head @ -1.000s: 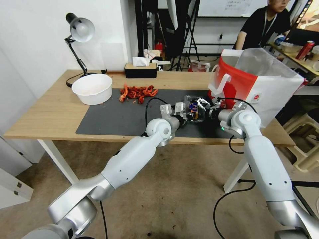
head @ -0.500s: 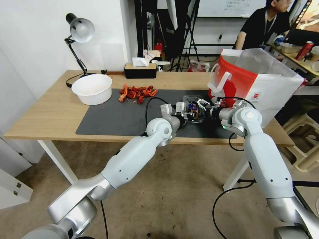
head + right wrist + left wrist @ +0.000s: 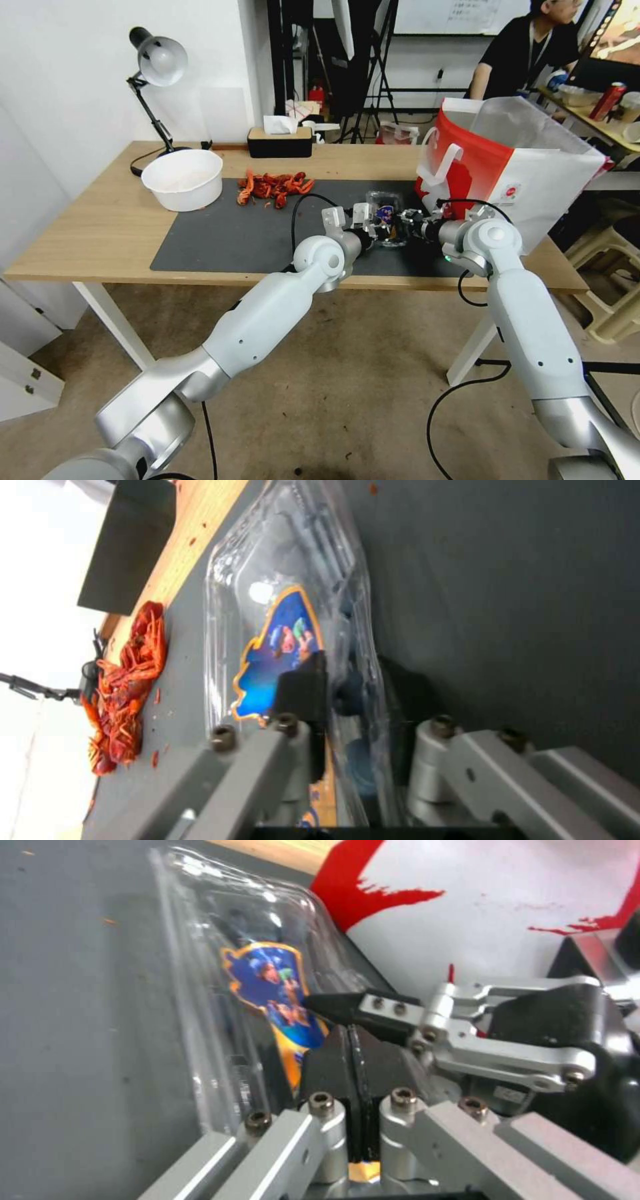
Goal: Close the takeout container lid, then place the container into the takeout bag.
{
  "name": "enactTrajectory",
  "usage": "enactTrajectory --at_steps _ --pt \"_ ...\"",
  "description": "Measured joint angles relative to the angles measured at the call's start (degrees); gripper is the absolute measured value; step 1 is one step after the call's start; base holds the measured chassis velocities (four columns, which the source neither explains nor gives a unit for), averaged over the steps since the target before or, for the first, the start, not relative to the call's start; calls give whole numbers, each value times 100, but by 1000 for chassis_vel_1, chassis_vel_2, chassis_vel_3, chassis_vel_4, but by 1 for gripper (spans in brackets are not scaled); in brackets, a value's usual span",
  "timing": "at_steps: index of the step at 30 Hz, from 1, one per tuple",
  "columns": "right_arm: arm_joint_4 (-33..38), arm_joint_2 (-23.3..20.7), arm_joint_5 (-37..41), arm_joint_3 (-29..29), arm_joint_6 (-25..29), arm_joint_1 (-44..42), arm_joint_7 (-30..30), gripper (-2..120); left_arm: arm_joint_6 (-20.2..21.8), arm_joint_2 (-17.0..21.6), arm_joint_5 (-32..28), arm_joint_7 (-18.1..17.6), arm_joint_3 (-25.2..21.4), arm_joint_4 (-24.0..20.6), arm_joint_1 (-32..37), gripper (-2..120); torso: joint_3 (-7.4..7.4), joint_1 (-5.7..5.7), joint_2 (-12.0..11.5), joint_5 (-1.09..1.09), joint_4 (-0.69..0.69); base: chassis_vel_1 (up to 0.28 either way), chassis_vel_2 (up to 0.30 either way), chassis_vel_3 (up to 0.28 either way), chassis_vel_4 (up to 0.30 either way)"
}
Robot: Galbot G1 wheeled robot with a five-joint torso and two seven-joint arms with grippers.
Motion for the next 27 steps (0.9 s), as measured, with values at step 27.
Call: enactTrajectory --at_steps 27 --pt "289 37 -252 -110 219 -69 -405 0 -67 1116 884 197 -1185 -1638 966 25 0 1 -1 -3 -1 0 0 0 0"
